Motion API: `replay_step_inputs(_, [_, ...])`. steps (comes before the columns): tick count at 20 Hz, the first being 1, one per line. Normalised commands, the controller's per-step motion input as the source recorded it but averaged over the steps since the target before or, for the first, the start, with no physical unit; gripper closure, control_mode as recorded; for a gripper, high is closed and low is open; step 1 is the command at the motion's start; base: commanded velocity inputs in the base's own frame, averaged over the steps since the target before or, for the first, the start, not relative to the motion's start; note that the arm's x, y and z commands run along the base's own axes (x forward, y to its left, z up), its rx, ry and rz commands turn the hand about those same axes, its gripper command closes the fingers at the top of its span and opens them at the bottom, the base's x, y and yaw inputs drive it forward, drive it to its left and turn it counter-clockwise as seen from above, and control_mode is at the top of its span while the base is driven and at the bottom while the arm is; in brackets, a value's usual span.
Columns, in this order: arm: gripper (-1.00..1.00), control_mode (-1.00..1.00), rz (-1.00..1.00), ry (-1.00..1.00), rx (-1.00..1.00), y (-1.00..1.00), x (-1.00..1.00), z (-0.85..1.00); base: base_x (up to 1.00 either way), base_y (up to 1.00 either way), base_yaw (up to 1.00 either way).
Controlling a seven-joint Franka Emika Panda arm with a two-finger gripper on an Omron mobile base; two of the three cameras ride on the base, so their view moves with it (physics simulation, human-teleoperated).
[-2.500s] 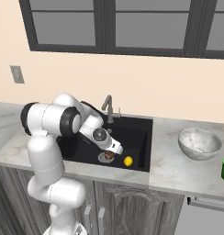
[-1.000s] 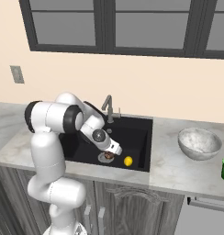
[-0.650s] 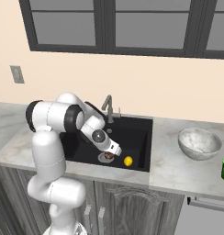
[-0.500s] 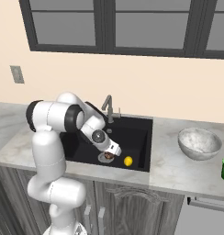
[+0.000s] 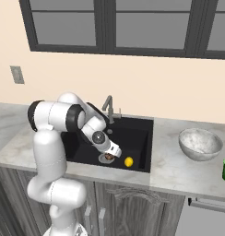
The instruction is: Remove the potato and lemon from the sink. Then move the bowl and cup from the counter to the sink for washing.
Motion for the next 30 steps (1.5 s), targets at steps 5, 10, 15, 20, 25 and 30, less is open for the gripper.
replay_step_inputs(5, [-1.0,-1.0,0.0,0.0,0.0,0.02,0.02,-0.08,0.0,0.0,0.0])
replay_step_inputs(10, [-1.0,-1.0,0.0,0.0,0.0,0.0,0.01,-0.07,0.0,0.0,0.0])
replay_step_inputs(15, [-1.0,-1.0,0.0,0.0,0.0,0.01,0.03,-0.07,0.0,0.0,0.0])
replay_step_inputs(20, [-1.0,-1.0,0.0,0.0,0.0,0.01,0.04,-0.08,0.0,0.0,0.0])
replay_step_inputs(25, [-1.0,-1.0,0.0,0.0,0.0,0.02,0.04,-0.08,0.0,0.0,0.0])
replay_step_inputs(30, [-1.0,-1.0,0.0,0.0,0.0,0.03,0.04,-0.08,0.0,0.0,0.0])
